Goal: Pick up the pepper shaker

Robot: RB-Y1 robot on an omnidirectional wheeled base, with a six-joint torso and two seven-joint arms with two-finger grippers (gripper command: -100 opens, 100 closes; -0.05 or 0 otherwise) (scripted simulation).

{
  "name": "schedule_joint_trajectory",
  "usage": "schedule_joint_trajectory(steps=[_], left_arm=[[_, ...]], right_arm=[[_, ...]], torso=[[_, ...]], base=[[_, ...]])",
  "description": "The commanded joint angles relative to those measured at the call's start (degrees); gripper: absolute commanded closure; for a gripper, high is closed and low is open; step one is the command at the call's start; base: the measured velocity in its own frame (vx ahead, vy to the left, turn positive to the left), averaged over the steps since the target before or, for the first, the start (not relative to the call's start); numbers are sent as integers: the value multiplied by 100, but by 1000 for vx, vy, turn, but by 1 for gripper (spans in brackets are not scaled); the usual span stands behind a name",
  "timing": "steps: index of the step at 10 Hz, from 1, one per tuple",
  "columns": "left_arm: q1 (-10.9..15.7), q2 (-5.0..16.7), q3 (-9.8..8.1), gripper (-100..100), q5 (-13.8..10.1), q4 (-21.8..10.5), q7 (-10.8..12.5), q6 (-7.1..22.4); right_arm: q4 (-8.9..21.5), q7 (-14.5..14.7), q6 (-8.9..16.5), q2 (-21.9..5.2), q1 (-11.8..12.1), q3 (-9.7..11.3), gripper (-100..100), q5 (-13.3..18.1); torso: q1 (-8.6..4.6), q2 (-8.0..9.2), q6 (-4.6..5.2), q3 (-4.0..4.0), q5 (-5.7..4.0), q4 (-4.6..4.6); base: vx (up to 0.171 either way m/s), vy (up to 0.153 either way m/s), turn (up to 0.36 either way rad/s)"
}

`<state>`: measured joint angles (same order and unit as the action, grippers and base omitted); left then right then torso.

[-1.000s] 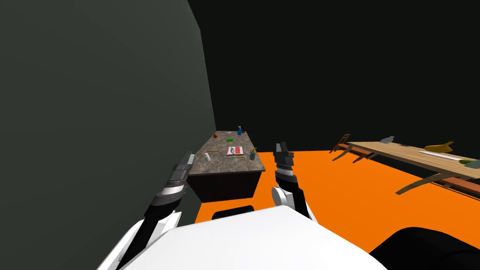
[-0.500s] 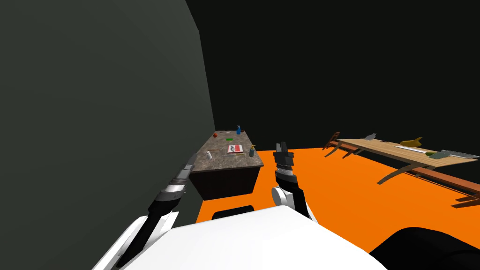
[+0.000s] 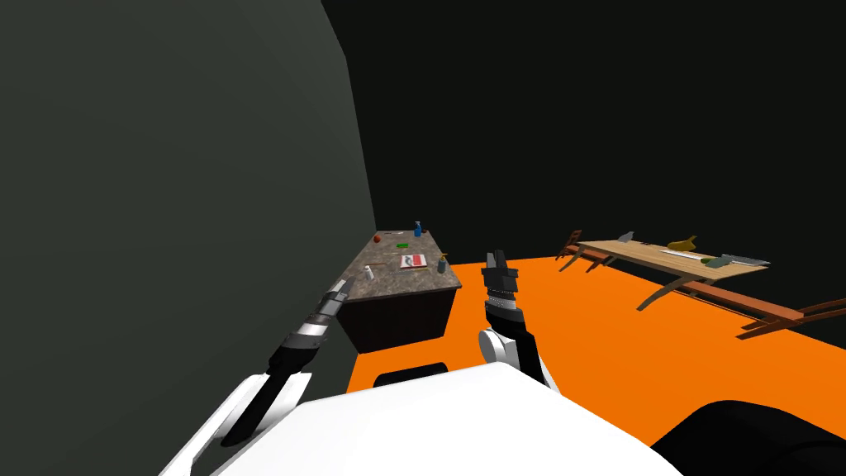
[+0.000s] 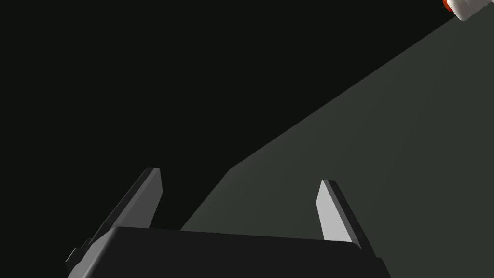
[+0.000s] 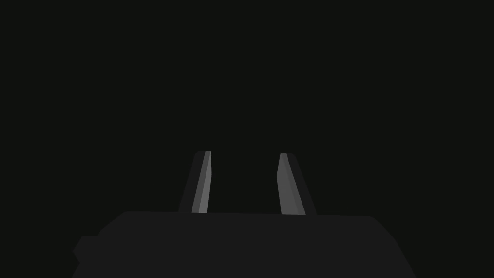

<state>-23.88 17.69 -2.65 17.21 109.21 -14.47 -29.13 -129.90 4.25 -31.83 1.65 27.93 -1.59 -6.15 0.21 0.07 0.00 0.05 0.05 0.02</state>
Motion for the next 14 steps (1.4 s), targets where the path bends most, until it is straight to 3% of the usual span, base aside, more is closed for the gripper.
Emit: schedule_joint_trajectory(steps=[1,7,14], left_arm=[[83,109,-1,-100,177,-208,-176,100],[472,460,28,-100,779,-1146,-716,374],[944,794,155,-100,1389,-2194,-1204,638]], right_arm=[[0,0,0,0,0,0,0,0],[0,0,0,0,1,0,0,0],[0,0,0,0,2,0,0,0]], torso=[[0,0,0,0,0,0],[-3,-24,-1,-14,-1,-5],[-8,-50,-1,-29,-2,-11]], base=[[-12,41,-85],[19,38,-84],[79,28,-84]])
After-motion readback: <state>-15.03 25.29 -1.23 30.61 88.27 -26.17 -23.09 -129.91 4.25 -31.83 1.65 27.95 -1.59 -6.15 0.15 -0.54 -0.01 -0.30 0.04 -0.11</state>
